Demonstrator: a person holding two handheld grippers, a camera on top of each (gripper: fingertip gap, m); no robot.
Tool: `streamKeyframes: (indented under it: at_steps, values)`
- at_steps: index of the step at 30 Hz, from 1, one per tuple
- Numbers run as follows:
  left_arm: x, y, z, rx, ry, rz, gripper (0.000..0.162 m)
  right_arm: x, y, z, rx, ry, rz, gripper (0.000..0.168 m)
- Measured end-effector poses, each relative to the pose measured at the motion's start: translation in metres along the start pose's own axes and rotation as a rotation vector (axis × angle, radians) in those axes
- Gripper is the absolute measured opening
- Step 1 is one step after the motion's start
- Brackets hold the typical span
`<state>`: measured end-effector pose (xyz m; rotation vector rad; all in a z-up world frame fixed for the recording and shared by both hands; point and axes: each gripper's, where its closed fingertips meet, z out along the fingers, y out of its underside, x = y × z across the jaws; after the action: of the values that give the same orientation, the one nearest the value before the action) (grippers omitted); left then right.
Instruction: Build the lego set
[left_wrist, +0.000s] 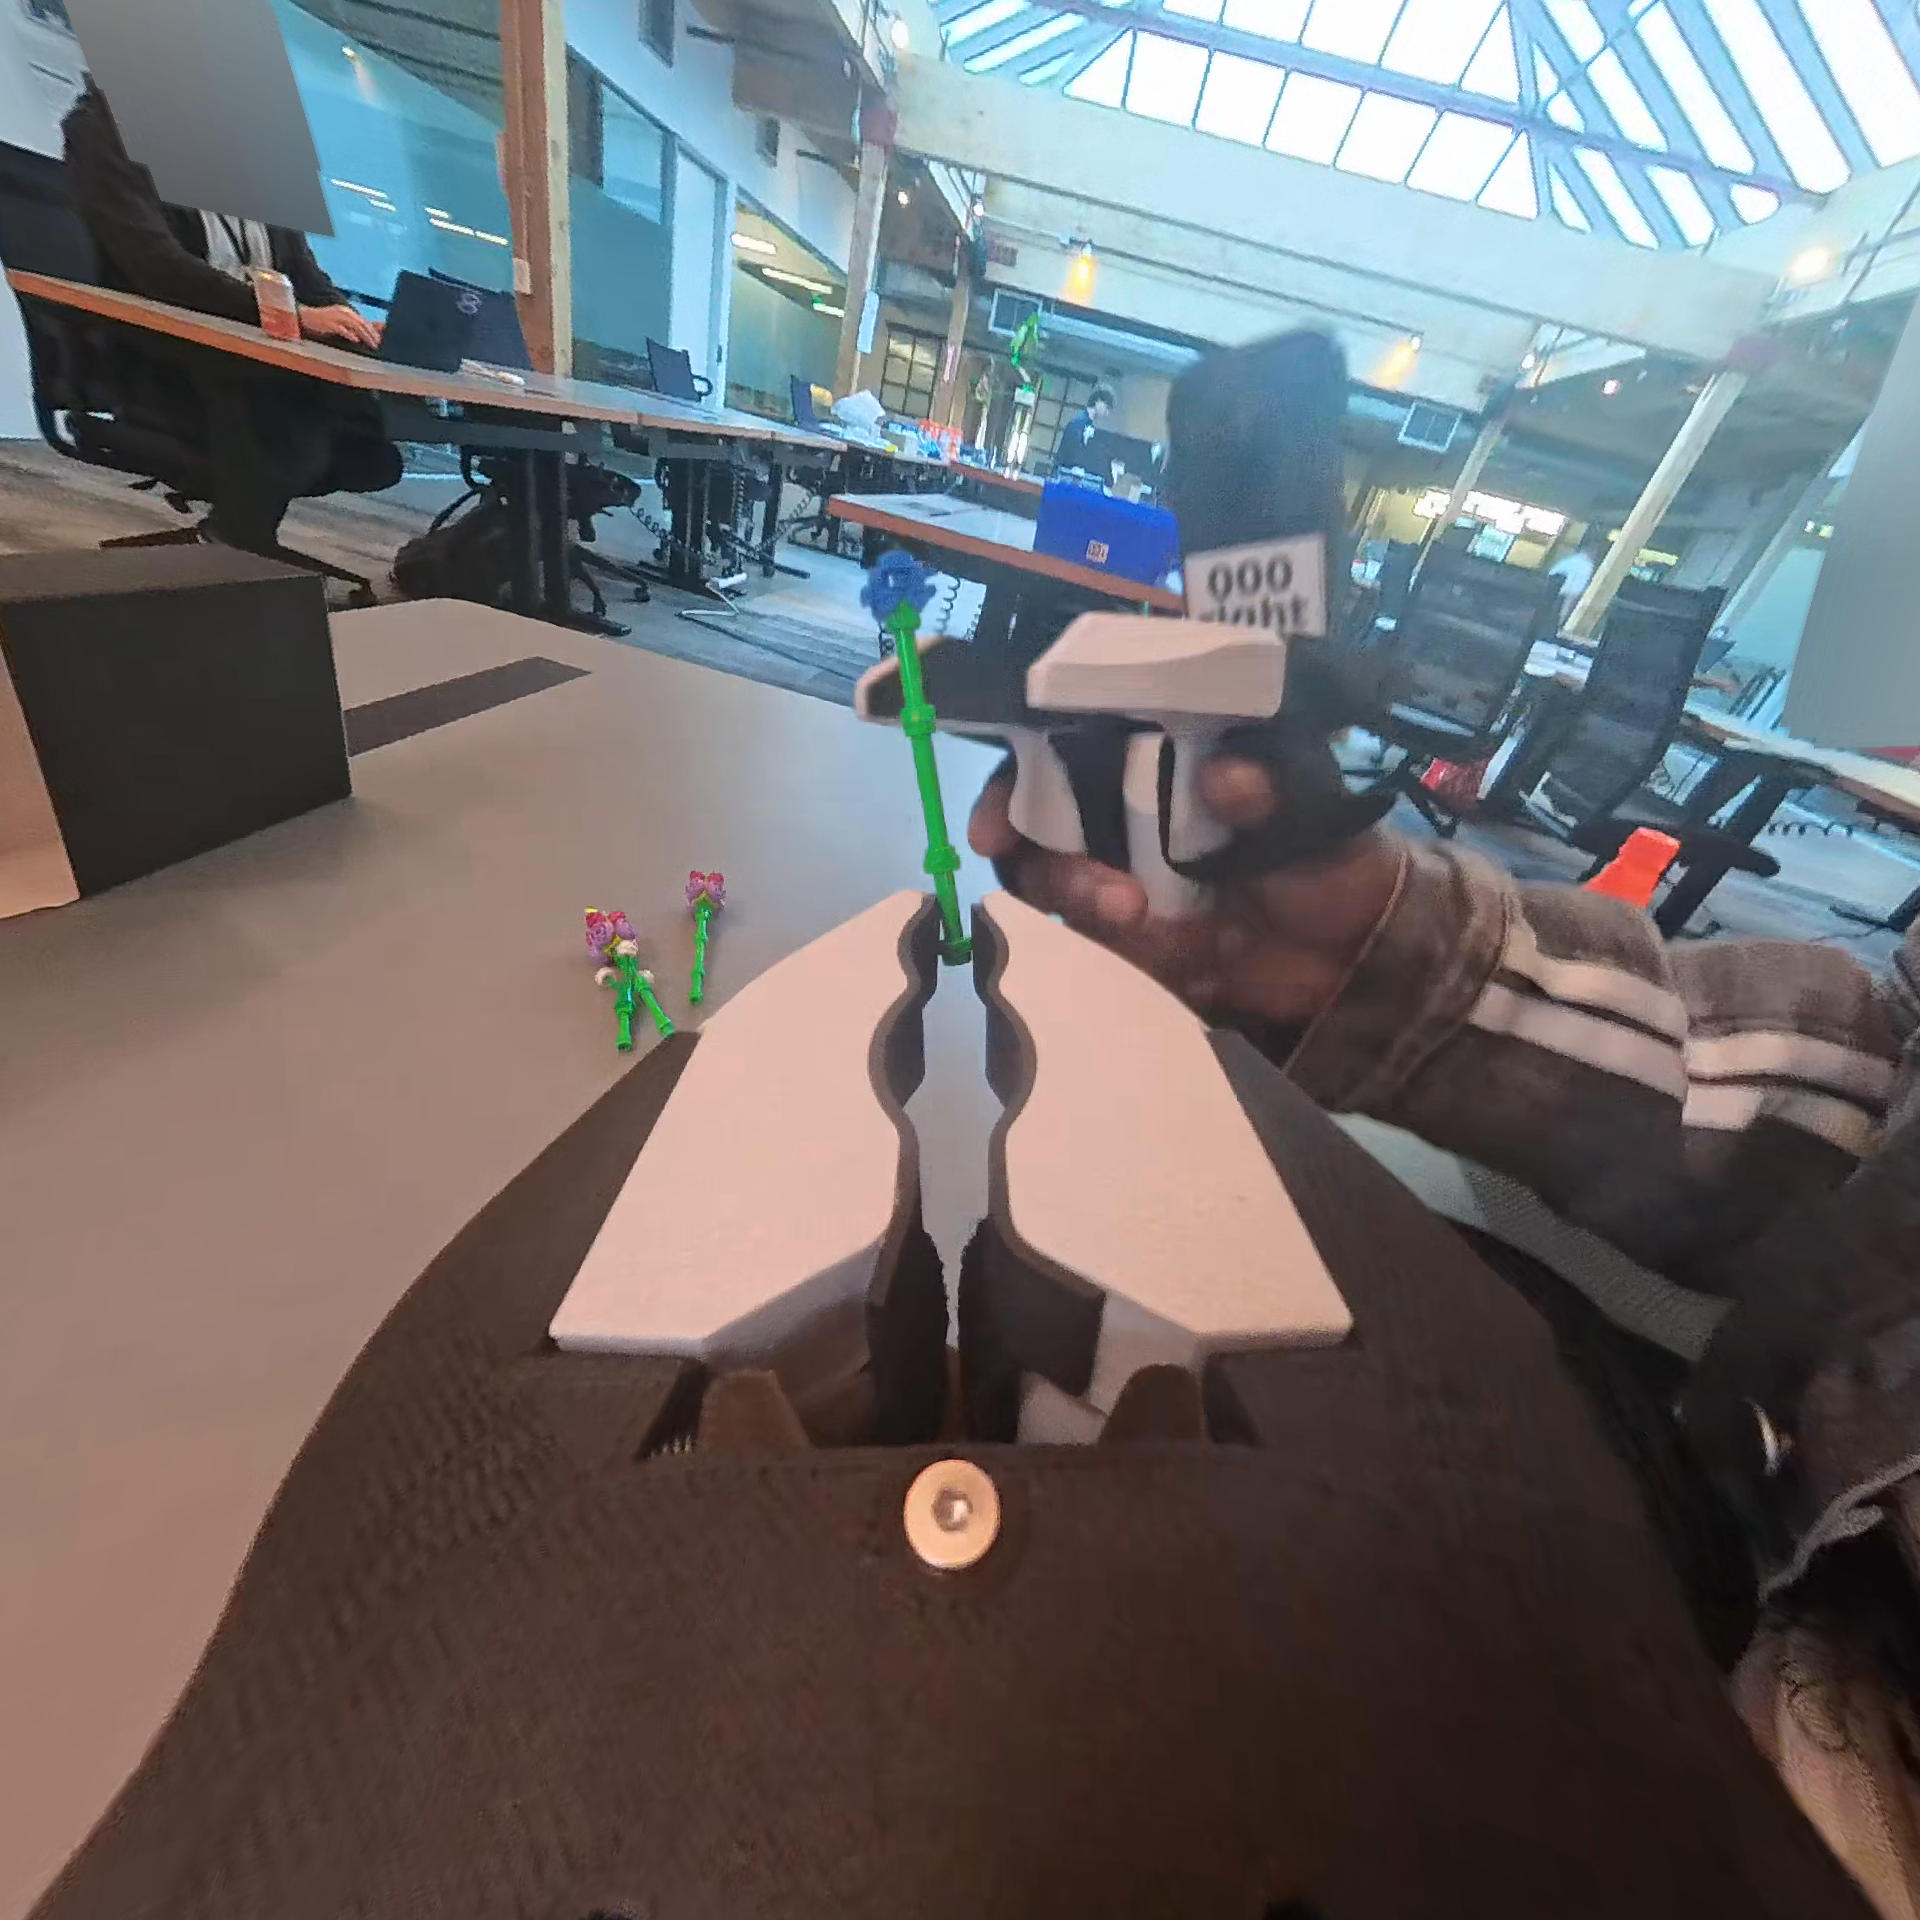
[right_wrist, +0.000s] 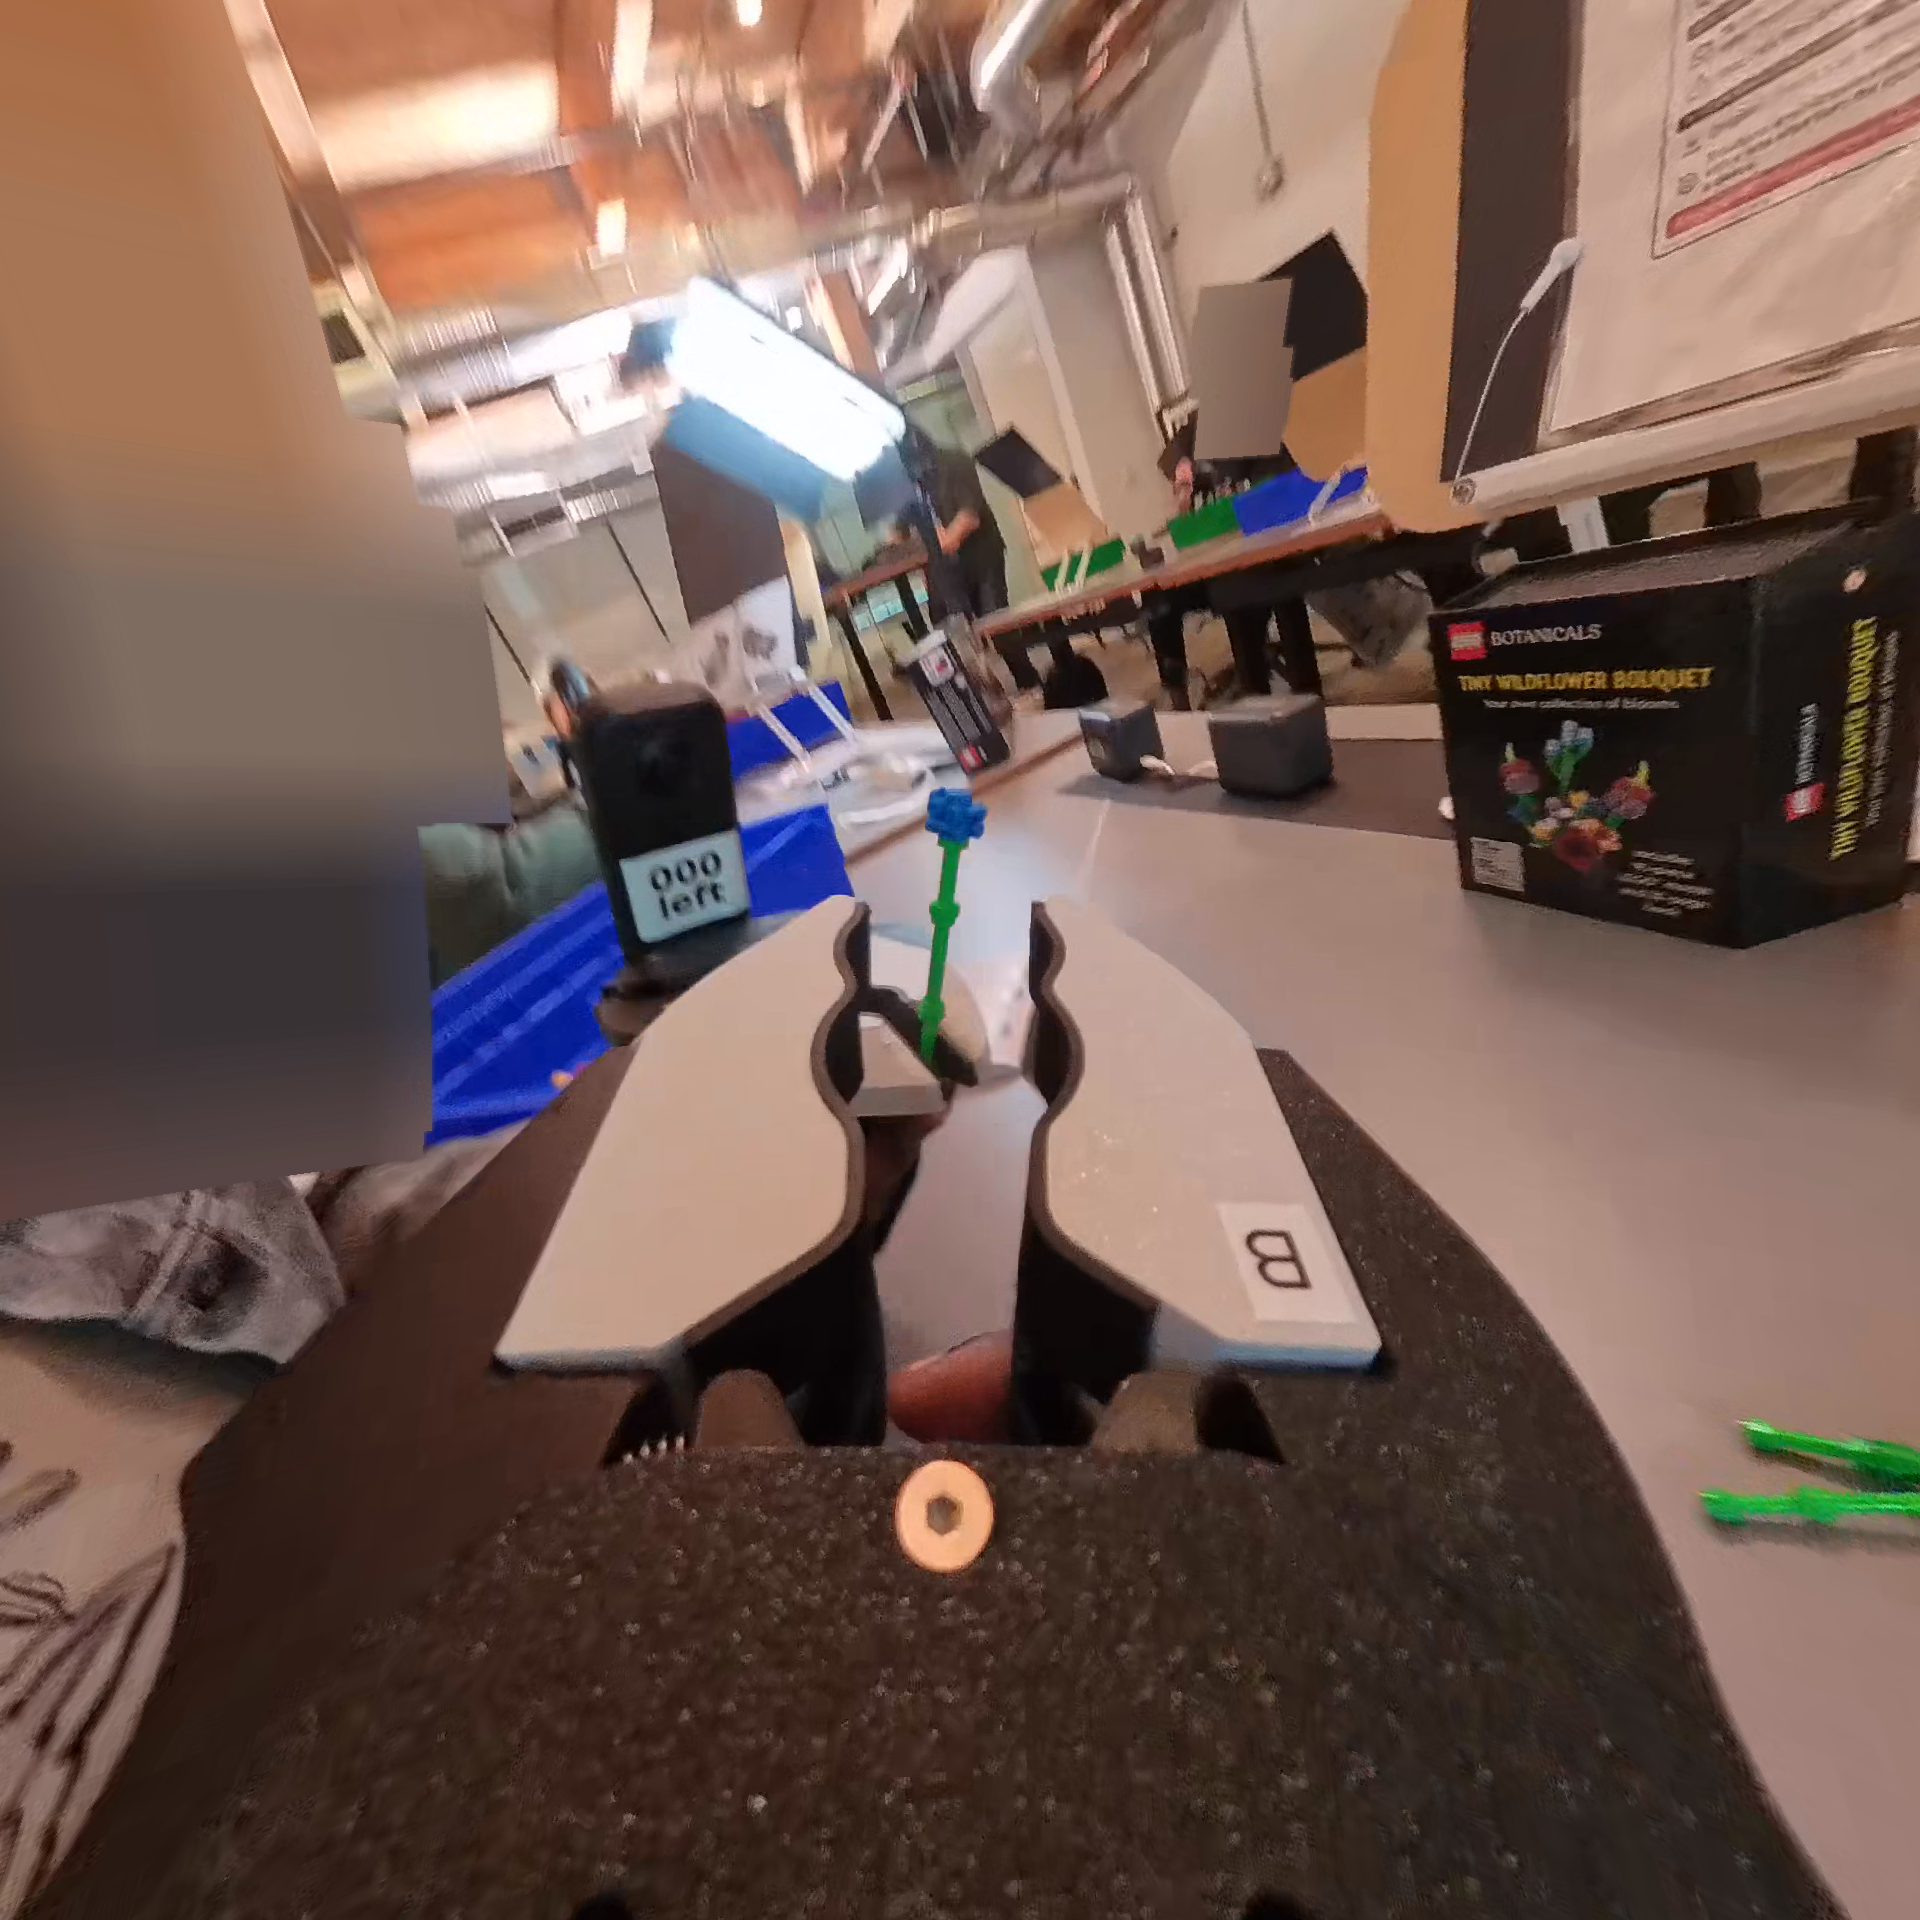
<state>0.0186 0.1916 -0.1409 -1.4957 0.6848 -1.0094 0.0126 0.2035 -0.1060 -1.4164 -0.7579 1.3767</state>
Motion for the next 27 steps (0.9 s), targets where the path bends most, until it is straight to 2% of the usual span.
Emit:
streamKeyframes:
  at_steps: [1, 3, 6, 8, 9, 10, 12, 14, 17, 21, 27]
  values:
    - [0.000, 0.002, 0.001, -0.017, -0.003, 0.018, 0.005, 0.002, 0.001, 0.001, -0.040, 0.006, -0.034, 0.029]
    - [0.003, 0.006, 0.003, -0.042, 0.005, 0.038, 0.005, 0.001, 0.003, 0.003, -0.104, -0.020, -0.066, 0.025]
    - [0.006, 0.009, 0.005, -0.045, 0.024, 0.024, 0.005, 0.000, 0.010, 0.006, -0.184, -0.042, -0.087, 0.006]
    - [0.002, 0.009, 0.004, -0.049, 0.008, 0.030, 0.009, -0.001, 0.010, 0.004, -0.186, -0.050, -0.106, 0.006]
    - [0.000, 0.007, 0.001, -0.045, 0.001, 0.031, 0.017, 0.000, 0.008, 0.002, -0.170, -0.036, -0.109, 0.006]
    - [-0.004, 0.004, -0.001, -0.044, -0.011, 0.028, 0.024, 0.005, 0.006, -0.001, -0.149, -0.006, -0.108, 0.006]
    - [-0.014, 0.002, -0.008, -0.054, -0.042, 0.018, 0.028, 0.020, 0.008, -0.010, -0.126, 0.076, -0.080, 0.006]
    - [-0.022, 0.016, -0.010, -0.140, -0.064, 0.018, 0.031, 0.037, 0.022, -0.019, -0.148, 0.153, -0.037, 0.006]
    - [-0.028, 0.047, -0.005, -0.319, -0.093, 0.036, 0.043, 0.057, 0.042, -0.029, -0.176, 0.261, -0.001, 0.006]
    - [-0.026, 0.064, 0.000, -0.398, -0.098, 0.046, 0.045, 0.070, 0.062, -0.031, -0.207, 0.354, 0.029, 0.005]
    - [-0.029, 0.072, -0.001, -0.434, -0.110, 0.012, 0.045, 0.077, 0.083, -0.029, -0.311, 0.406, 0.002, 0.006]
